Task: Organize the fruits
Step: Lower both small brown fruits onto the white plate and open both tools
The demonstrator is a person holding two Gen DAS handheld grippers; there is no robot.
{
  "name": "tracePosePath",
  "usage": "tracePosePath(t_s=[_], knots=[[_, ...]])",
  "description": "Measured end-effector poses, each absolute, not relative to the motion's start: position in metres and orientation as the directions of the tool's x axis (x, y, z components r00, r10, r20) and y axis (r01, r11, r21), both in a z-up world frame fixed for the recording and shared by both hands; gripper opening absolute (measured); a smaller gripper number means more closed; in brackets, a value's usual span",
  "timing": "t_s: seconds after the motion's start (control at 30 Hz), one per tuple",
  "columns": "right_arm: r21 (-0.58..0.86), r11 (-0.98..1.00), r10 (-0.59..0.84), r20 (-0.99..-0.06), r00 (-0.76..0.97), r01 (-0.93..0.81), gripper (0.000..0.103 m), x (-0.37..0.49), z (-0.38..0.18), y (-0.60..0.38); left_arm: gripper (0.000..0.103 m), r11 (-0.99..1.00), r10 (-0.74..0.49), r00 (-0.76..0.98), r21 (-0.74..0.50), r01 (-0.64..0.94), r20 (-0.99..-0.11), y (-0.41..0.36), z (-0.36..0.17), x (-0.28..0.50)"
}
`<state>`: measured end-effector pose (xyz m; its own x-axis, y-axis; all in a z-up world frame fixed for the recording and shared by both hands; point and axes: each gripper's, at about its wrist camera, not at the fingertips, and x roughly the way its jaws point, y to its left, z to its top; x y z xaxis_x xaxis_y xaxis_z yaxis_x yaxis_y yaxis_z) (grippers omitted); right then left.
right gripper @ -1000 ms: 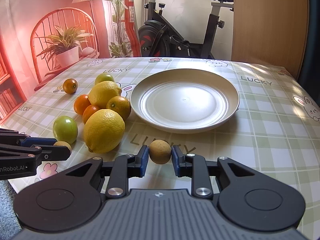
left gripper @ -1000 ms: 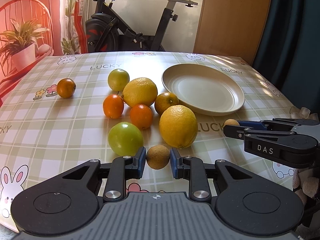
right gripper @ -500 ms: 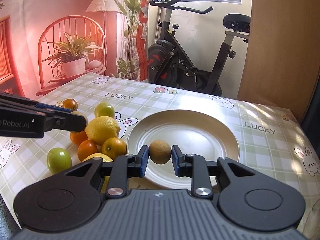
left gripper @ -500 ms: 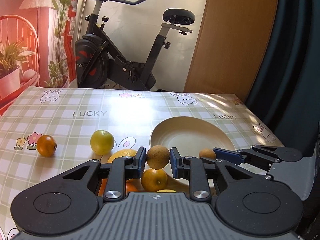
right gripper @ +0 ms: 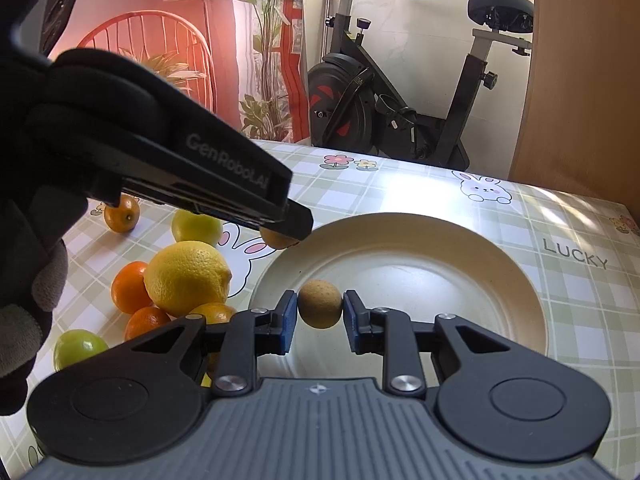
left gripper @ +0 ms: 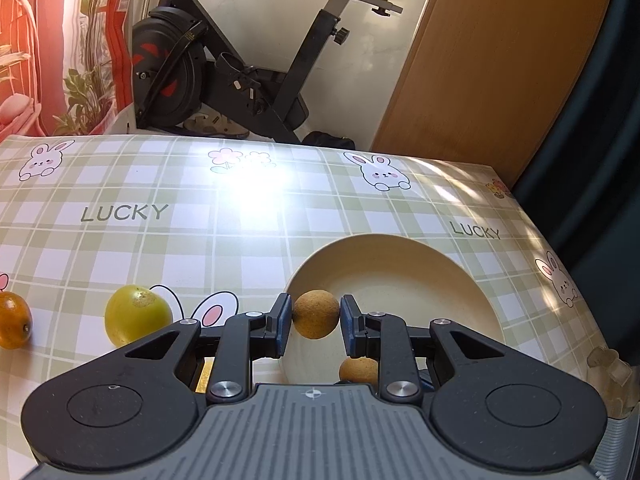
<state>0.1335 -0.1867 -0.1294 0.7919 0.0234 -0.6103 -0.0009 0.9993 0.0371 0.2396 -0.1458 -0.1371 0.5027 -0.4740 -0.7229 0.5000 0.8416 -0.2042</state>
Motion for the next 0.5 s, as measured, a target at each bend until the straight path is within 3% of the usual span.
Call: tracePosePath(t_s=[0.5], knots=[[0.06, 0.998, 0.018, -0.63, 0.777, 0.026, 0.028, 0.137, -0.136, -0.181, 0.028, 0.829, -0.474, 0.437, -0.219, 0.515, -0.765, -0.146, -0.151, 0.242]])
